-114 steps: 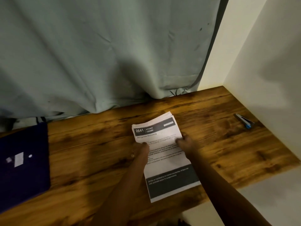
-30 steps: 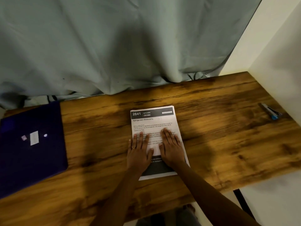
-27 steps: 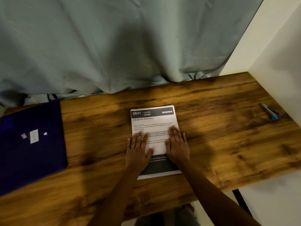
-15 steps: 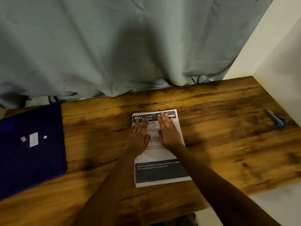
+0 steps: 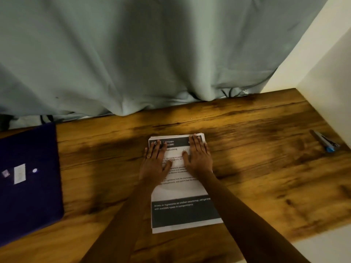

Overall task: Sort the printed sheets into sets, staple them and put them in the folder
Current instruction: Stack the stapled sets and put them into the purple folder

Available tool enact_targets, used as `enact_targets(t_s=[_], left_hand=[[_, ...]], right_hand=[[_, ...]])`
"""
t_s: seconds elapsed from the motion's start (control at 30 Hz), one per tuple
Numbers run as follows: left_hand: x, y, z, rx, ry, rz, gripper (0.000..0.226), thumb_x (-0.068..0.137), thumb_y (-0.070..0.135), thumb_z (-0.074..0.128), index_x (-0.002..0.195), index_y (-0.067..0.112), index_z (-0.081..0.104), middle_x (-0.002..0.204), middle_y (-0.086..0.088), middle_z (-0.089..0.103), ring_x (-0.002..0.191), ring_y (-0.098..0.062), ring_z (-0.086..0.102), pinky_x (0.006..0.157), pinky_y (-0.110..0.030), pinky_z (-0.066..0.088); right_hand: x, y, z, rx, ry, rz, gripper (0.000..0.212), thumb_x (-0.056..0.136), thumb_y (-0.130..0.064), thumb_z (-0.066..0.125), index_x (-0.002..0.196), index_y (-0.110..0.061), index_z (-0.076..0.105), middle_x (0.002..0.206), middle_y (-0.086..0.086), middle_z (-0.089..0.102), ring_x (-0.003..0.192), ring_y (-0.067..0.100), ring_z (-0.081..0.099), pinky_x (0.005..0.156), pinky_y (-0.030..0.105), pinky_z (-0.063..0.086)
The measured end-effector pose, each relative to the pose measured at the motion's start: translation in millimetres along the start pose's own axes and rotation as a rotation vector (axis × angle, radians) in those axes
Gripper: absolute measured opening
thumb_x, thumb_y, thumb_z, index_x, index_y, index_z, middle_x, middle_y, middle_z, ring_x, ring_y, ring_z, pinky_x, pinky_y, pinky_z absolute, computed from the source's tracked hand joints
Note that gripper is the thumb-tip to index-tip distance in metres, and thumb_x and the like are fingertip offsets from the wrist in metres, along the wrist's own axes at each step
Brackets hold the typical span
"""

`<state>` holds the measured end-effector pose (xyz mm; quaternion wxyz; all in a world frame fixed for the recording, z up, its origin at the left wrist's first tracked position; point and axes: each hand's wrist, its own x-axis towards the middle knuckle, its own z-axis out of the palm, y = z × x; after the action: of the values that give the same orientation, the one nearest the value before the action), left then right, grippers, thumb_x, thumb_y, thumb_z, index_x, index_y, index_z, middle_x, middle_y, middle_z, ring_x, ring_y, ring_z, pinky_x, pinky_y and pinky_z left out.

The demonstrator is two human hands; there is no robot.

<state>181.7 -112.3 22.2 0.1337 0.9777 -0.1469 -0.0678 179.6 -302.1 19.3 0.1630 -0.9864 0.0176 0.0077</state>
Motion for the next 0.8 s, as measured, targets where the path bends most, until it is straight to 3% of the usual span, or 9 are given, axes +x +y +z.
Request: enact_targets(t_s=[0.23, 0.37, 0.53, 0.7, 0.8], left_hand=[[6, -7, -5, -0.049, 0.011, 0.010, 0.086, 0.081, 0.073, 0.010, 0.153, 0.027, 0.009, 0.161, -0.002, -0.006, 0.147, -0.022, -0.010, 0.117, -0.042, -0.013], [23, -15, -19, -0.041, 0.018, 0.056, 0.090, 0.080, 0.075, 0.005, 0.153, 0.023, -0.002, 0.159, 0.001, -0.013, 0.145, -0.019, -0.019, 0.114, -0.039, -0.021], [41, -15, -19, 0.012, -0.006, 0.147, 0.090, 0.083, 0.072, 0.007, 0.154, 0.017, 0.007, 0.161, -0.004, 0.010, 0.148, -0.019, -0.004, 0.114, -0.037, -0.020], [48, -12, -16, -0.021, 0.036, 0.151, 0.088, 0.084, 0.072, 0.012, 0.151, 0.014, 0.023, 0.155, -0.008, 0.025, 0.145, -0.024, 0.018, 0.118, -0.039, -0.011], [52, -13, -16, -0.009, 0.046, 0.152, 0.093, 0.083, 0.076, 0.010, 0.149, 0.014, 0.027, 0.151, -0.008, 0.030, 0.142, -0.026, 0.025, 0.118, -0.039, -0.007]], right_hand=[[2, 13, -6, 0.065, 0.028, 0.086, 0.078, 0.089, -0.058, 0.015, 0.153, -0.014, 0.001, 0.161, 0.005, -0.001, 0.147, 0.017, -0.007, 0.118, 0.033, -0.007], [13, 14, -16, -0.025, 0.087, 0.032, 0.072, 0.093, -0.046, 0.025, 0.153, -0.017, -0.002, 0.160, 0.004, -0.007, 0.146, 0.019, -0.012, 0.117, 0.041, -0.010], [34, 5, -23, -0.133, -0.005, -0.215, 0.068, 0.092, -0.046, 0.013, 0.150, -0.010, 0.023, 0.157, 0.012, 0.021, 0.148, 0.024, 0.003, 0.118, 0.043, -0.006], [39, 11, -19, -0.114, 0.003, -0.191, 0.056, 0.099, -0.039, 0.025, 0.144, -0.007, 0.034, 0.149, 0.015, 0.034, 0.144, 0.026, 0.021, 0.120, 0.043, 0.002], [39, 11, -17, -0.104, 0.015, -0.185, 0.061, 0.097, -0.042, 0.018, 0.143, -0.007, 0.037, 0.146, 0.016, 0.038, 0.142, 0.028, 0.025, 0.120, 0.044, 0.005]])
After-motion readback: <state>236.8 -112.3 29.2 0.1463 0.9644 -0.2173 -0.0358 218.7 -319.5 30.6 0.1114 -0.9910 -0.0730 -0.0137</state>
